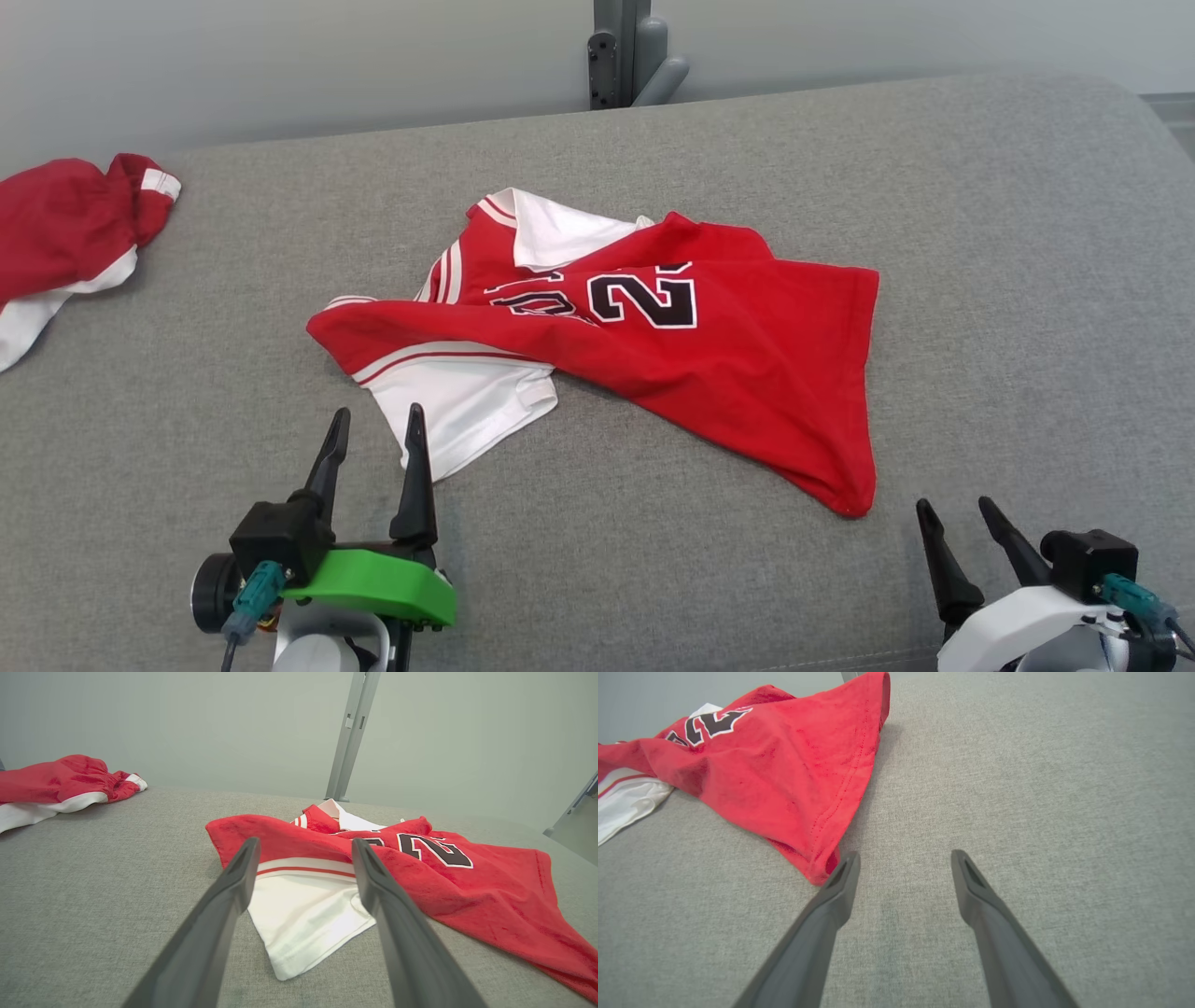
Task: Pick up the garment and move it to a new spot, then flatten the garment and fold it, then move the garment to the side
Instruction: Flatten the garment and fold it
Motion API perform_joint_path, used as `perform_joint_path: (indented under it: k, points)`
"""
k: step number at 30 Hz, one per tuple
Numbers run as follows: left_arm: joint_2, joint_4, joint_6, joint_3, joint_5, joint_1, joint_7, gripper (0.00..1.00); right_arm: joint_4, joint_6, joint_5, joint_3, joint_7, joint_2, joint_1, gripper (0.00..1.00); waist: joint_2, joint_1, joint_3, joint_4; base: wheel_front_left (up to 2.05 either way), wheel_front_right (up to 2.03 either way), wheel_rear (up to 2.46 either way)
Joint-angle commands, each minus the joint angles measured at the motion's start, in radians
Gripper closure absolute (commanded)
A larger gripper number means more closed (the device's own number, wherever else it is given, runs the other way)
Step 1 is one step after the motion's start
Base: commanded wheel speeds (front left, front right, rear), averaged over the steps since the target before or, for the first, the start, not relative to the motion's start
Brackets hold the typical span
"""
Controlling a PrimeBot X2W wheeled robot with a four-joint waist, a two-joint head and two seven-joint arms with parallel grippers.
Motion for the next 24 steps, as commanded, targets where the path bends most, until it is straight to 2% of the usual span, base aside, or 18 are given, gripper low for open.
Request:
perform_joint_path:
  k: [1,12,24]
  points:
    - [0.002,0.003,-0.005,-0.005,0.002,0.016,0.001,0.00,-0.021,-0.001,-0.014,-0.023,-0.010,0.004,0.009,0.00,0.0119,0.0000,-0.020,-0.009,0.00,0.00,0.00]
    - [0.002,0.051,-0.003,-0.040,-0.031,0.047,0.001,0.00,-0.073,-0.001,-0.062,-0.136,-0.018,0.055,0.016,0.00,0.0119,0.0000,-0.071,0.005,0.00,0.00,0.00]
    - [0.002,0.283,-0.014,-0.094,-0.122,-0.021,0.001,0.00,-0.096,-0.001,-0.105,-0.138,-0.029,0.124,-0.025,0.00,0.0119,0.0000,-0.054,-0.005,0.00,0.00,0.00]
